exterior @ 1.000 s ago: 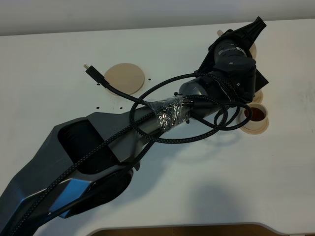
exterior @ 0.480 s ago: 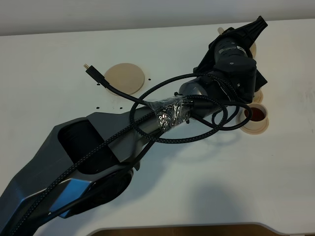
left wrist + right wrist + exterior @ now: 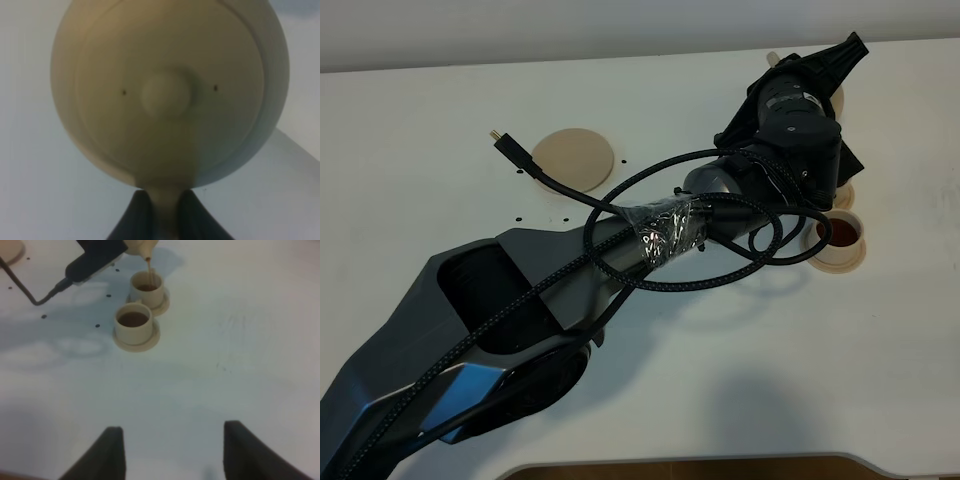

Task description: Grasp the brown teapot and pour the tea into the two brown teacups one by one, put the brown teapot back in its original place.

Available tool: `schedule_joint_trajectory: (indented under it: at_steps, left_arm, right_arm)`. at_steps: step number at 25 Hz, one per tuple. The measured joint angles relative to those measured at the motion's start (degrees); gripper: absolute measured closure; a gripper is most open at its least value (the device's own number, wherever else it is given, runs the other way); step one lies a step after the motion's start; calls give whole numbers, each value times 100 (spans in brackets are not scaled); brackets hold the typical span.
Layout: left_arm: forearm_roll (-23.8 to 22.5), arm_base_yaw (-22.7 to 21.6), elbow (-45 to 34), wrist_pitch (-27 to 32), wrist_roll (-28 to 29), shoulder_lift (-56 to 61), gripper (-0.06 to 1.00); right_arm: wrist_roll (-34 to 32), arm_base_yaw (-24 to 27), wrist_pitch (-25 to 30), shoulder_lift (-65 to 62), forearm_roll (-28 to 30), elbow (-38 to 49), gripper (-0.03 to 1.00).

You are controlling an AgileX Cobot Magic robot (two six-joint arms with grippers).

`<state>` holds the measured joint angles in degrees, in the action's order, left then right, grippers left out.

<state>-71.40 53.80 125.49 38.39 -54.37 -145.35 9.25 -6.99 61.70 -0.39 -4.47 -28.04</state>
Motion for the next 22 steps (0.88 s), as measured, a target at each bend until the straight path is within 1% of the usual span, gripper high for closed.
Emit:
schedule_joint_trajectory:
  at_steps: [3, 10, 16, 22]
  left_arm:
    - [-16, 0, 0, -2, -98, 0, 82]
    - [-23, -51, 0, -63, -121, 0, 82]
    - [-222, -51, 0, -243, -121, 0, 82]
    - [-287, -51, 0, -313, -121, 0, 82]
  right_arm:
    - [0, 0, 0, 0, 0, 0, 53]
    - [0, 0, 0, 0, 0, 0, 53]
    - [0, 0, 0, 0, 0, 0, 53]
    - [0, 0, 0, 0, 0, 0, 53]
